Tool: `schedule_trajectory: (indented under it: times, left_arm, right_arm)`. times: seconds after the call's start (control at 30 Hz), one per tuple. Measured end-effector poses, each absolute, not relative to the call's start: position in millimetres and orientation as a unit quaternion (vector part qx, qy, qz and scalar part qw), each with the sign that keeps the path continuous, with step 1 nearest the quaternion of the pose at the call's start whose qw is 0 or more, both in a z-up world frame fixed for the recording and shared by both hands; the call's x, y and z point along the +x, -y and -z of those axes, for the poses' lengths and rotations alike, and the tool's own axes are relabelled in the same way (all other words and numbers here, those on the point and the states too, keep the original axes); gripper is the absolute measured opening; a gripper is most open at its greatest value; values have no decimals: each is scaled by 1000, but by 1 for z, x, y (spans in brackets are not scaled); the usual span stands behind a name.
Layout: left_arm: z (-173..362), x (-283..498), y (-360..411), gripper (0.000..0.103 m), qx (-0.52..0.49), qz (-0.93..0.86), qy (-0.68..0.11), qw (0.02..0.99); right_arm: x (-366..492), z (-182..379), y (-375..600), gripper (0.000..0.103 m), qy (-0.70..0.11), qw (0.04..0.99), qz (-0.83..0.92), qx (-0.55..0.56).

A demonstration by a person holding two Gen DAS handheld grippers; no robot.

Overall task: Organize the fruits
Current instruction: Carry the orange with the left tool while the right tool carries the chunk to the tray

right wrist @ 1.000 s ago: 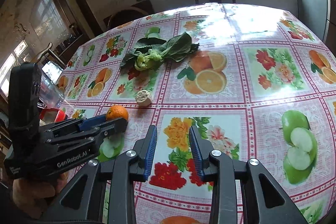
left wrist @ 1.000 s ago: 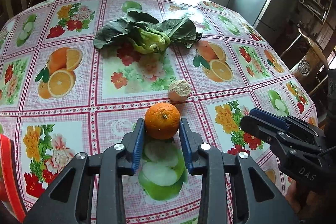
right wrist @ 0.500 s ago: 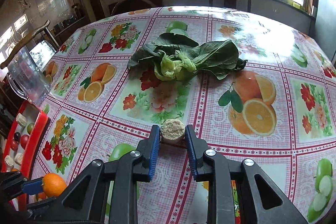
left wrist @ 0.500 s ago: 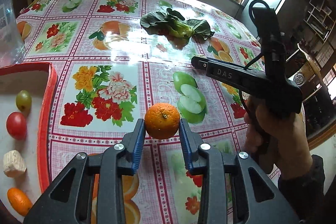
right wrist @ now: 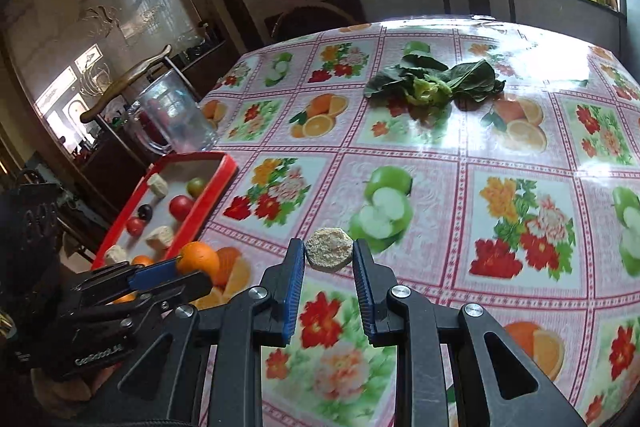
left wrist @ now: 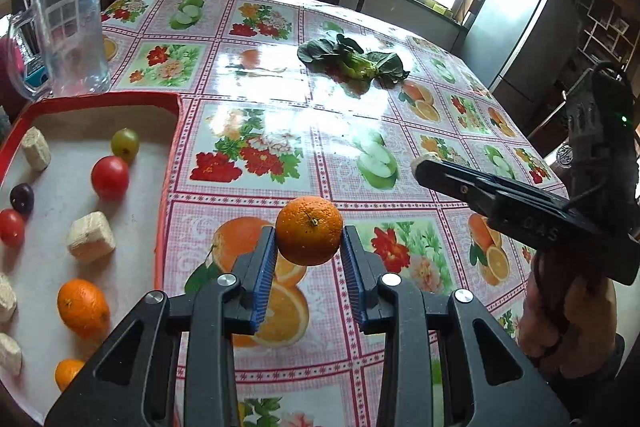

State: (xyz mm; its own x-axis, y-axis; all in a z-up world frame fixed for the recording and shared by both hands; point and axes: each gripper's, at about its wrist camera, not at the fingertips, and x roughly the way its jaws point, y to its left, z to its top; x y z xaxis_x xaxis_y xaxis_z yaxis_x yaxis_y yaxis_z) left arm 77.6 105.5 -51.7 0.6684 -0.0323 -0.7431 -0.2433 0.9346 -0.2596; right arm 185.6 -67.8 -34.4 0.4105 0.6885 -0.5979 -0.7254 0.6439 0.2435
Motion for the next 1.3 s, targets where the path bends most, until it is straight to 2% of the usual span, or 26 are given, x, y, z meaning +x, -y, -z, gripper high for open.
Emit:
schedule_trajectory:
  times: [0.6, 1.3]
  left_arm:
    - [35, -11, -100, 30, -146, -102, -375, 909]
    - [43, -75, -129, 30, -162, -145, -371, 903]
  right_arm:
    - [69, 45, 73, 25, -342, 809, -477, -27]
    - [5, 60, 27, 25, -346, 772, -527, -72]
